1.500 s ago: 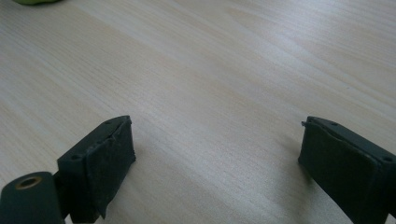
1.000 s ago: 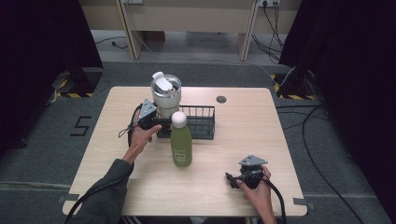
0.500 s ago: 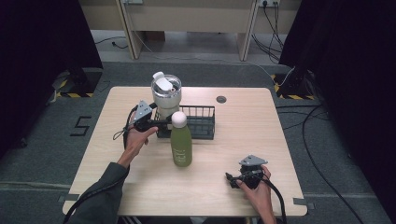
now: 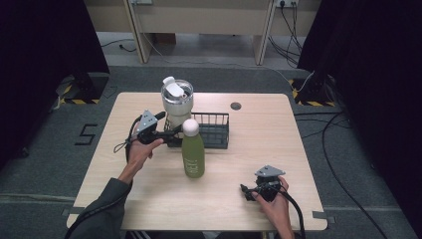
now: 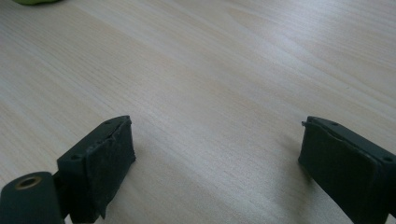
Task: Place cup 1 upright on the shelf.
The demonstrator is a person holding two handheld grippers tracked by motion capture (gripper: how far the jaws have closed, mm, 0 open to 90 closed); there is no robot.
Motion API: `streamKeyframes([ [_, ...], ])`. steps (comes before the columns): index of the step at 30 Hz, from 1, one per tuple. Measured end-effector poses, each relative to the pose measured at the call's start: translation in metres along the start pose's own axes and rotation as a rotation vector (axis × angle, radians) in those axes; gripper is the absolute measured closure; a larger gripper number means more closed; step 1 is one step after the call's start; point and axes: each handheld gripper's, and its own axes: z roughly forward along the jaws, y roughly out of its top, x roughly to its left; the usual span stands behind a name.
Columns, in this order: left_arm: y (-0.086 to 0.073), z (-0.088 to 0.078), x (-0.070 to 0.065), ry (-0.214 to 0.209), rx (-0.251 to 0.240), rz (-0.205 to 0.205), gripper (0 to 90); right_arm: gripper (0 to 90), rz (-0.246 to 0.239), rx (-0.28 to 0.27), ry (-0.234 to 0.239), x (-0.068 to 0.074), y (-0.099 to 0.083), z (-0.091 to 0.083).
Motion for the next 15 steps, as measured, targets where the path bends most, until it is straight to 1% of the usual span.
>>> streamKeyframes([
  [1,0.000,-0.003,0.000,-0.002,0.006,0.000,14.6,10.4,0.000,0.000,0.000,0.000,0.000,0.000],
  [4,0.000,-0.007,-0.001,-0.002,0.012,0.001,14.6,10.4,0.000,0.000,0.000,0.000,0.000,0.000],
  [6,-0.002,-0.013,-0.001,-0.003,0.019,-0.007,14.6,10.4,0.000,0.000,0.000,0.000,0.000,0.000],
  [7,-0.002,-0.013,-0.001,-0.003,0.019,-0.007,14.6,10.4,0.000,0.000,0.000,0.000,0.000,0.000],
  [9,-0.003,-0.020,0.000,0.004,0.020,-0.023,14.6,10.4,0.000,0.000,0.000,0.000,0.000,0.000],
  [10,-0.003,-0.020,0.000,0.004,0.020,-0.023,14.6,10.4,0.000,0.000,0.000,0.000,0.000,0.000],
  [15,-0.005,-0.031,-0.001,0.006,0.023,-0.034,14.6,10.4,0.000,0.000,0.000,0.000,0.000,0.000],
])
